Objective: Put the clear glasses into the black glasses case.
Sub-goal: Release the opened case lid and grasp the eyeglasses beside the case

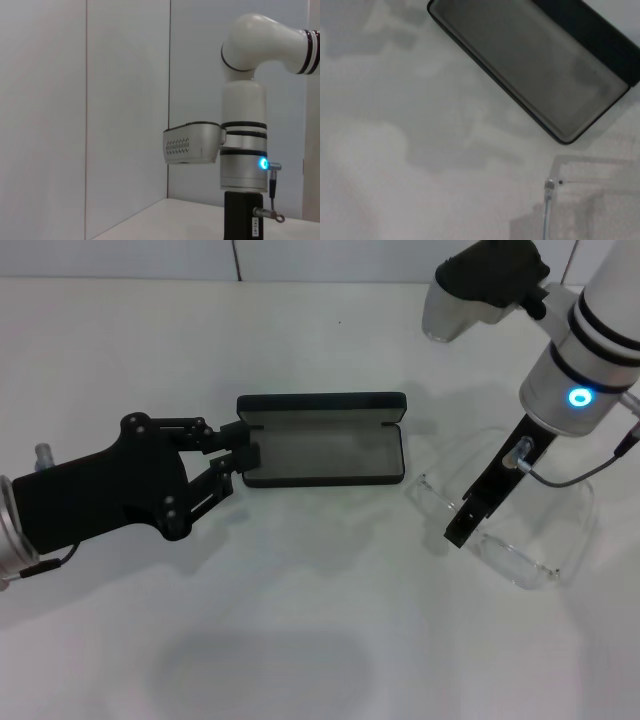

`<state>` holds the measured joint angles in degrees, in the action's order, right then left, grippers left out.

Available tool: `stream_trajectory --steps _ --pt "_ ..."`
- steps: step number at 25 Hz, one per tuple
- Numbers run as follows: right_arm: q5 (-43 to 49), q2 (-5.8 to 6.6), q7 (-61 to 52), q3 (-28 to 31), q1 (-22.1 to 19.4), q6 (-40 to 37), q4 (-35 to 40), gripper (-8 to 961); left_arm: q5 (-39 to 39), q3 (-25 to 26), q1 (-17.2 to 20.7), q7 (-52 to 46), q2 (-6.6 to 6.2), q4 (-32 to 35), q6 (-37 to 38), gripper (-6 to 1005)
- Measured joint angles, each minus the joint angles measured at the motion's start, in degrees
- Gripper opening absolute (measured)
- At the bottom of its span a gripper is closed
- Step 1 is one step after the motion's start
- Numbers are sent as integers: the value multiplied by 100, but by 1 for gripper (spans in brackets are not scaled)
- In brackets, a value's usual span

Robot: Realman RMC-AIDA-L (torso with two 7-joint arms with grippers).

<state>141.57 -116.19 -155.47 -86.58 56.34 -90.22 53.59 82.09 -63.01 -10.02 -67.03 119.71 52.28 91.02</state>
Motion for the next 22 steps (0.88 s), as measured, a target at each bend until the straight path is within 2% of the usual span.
stream_trajectory --steps 12,18,22 --pt "-83 0 -2 -124 -83 119 -105 737 -10 0 -44 136 0 -200 3 191" --pt "-84 0 70 -179 -114 88 -38 623 -26 0 -17 137 0 -208 3 191" --pt "-84 0 83 -191 -130 59 -17 463 -27 0 -14 137 0 -210 3 190"
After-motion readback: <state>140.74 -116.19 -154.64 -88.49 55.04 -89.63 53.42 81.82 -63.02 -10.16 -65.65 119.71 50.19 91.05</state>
